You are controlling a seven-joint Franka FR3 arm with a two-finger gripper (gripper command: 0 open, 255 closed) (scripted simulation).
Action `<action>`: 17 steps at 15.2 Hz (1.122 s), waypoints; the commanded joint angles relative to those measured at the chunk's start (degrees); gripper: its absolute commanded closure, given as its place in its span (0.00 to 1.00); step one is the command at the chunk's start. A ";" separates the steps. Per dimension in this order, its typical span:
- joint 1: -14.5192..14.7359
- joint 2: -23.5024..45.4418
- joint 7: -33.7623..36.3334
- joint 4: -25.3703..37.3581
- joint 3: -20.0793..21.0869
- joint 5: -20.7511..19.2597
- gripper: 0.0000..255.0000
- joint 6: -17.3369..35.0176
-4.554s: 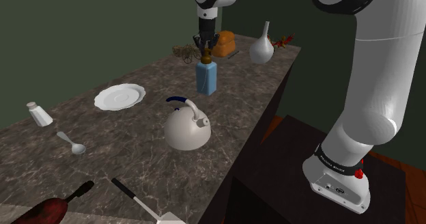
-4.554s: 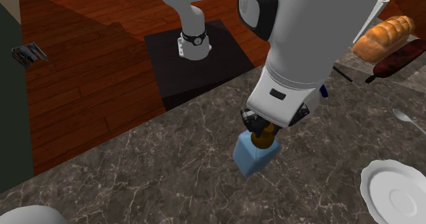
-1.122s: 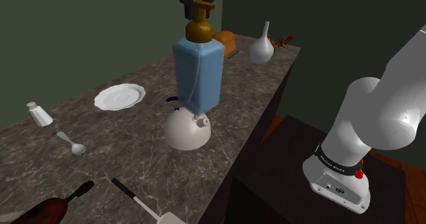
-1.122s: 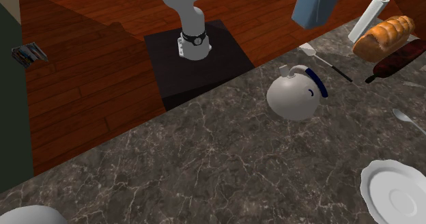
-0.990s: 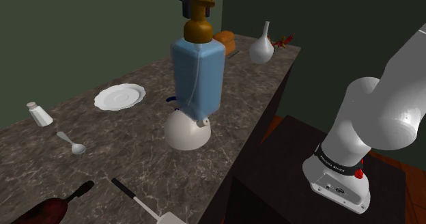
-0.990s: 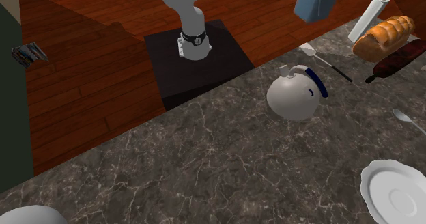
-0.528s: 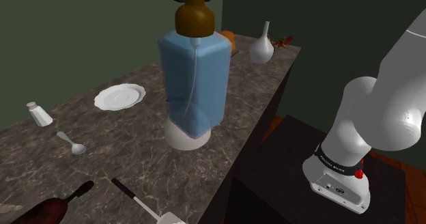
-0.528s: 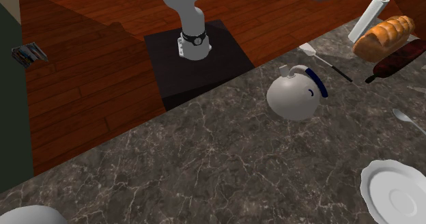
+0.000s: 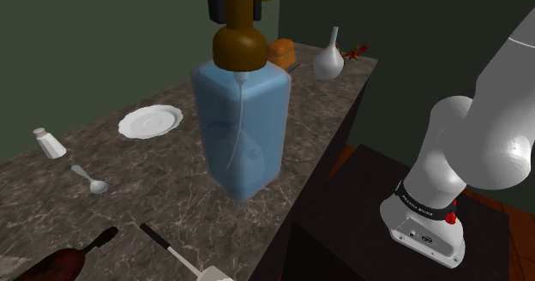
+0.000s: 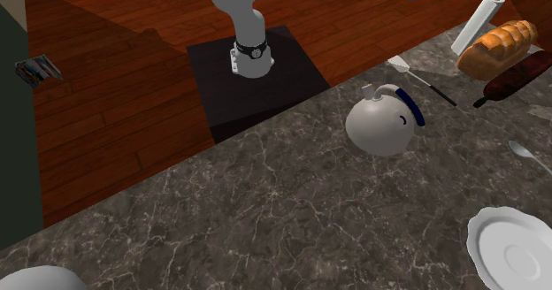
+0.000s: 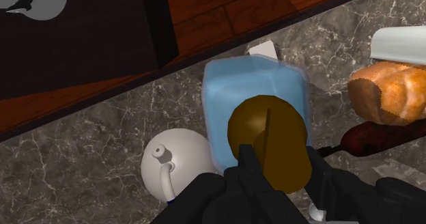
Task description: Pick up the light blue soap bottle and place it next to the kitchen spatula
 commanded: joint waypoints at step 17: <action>-0.44 -8.48 -3.18 -23.11 -2.07 4.03 1.00 15.72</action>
